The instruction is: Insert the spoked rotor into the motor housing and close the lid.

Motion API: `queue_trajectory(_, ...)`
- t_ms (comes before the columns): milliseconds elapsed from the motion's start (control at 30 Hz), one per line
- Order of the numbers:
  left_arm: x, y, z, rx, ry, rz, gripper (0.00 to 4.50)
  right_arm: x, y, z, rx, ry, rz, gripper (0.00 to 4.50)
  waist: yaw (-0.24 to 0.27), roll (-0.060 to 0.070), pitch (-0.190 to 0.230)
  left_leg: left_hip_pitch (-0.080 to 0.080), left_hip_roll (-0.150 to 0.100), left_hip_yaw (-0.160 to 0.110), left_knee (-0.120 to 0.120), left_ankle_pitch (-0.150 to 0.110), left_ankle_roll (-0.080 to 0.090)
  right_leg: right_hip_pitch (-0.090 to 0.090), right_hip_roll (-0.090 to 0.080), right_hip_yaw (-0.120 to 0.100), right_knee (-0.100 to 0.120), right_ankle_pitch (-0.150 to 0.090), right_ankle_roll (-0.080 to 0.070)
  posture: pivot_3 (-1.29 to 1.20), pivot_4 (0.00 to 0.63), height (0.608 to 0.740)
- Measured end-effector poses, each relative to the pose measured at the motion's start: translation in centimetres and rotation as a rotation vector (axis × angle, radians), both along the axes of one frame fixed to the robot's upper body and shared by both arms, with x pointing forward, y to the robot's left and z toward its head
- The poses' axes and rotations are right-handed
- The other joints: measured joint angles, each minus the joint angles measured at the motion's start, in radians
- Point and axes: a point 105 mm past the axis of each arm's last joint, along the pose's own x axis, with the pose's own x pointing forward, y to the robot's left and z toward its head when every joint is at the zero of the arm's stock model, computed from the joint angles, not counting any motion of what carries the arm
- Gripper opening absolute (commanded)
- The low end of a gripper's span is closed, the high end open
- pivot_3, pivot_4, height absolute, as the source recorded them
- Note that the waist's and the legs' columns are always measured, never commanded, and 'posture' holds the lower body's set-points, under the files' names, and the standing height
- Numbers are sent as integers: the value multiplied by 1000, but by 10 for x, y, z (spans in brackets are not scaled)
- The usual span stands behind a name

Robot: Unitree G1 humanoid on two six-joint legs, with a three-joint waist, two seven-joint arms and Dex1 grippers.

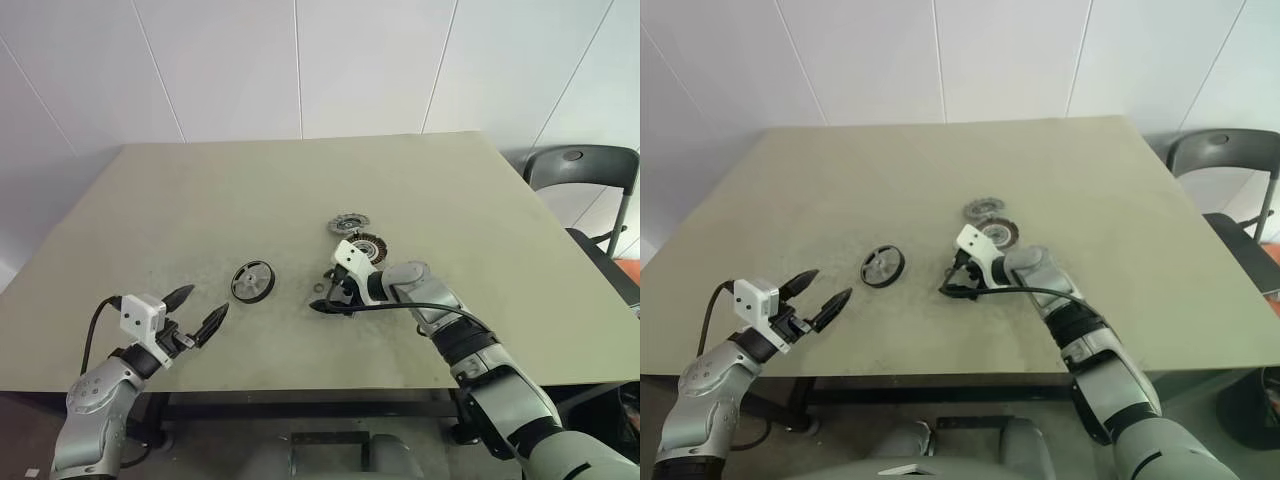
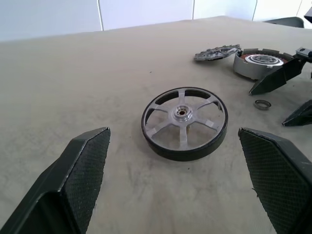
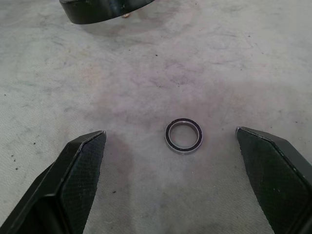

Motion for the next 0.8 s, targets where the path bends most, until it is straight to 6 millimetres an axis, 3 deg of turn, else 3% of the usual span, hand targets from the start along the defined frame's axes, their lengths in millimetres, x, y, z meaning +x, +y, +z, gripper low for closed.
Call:
queue_trajectory(100,0,0,-1,-1,2,2,4500,0,0,-1,-7,-13,10,3317,0,0,0,1,1,1,0,0,0,0,0,0,0,0,0,0,0,740)
queue_trajectory(367,0,1,-1,-1,3,3,4500,-1,6,-2,0,-22,36,699,0,0,0,3,3,3,0,0,0,1,2,1,0,1,-1,0,0,740)
queue_trajectory(600,1,1,-2,-1,-6,-4,4500,-1,4,0,5,-18,32,670,2,0,0,3,3,3,0,0,0,1,2,1,0,1,-1,0,0,740)
queue_trajectory(800,1,3,-5,-3,2,-2,4500,1,-44,33,87,-39,-21,670,4,0,0,-2,3,4,0,0,0,-3,2,2,-1,2,-1,0,0,740)
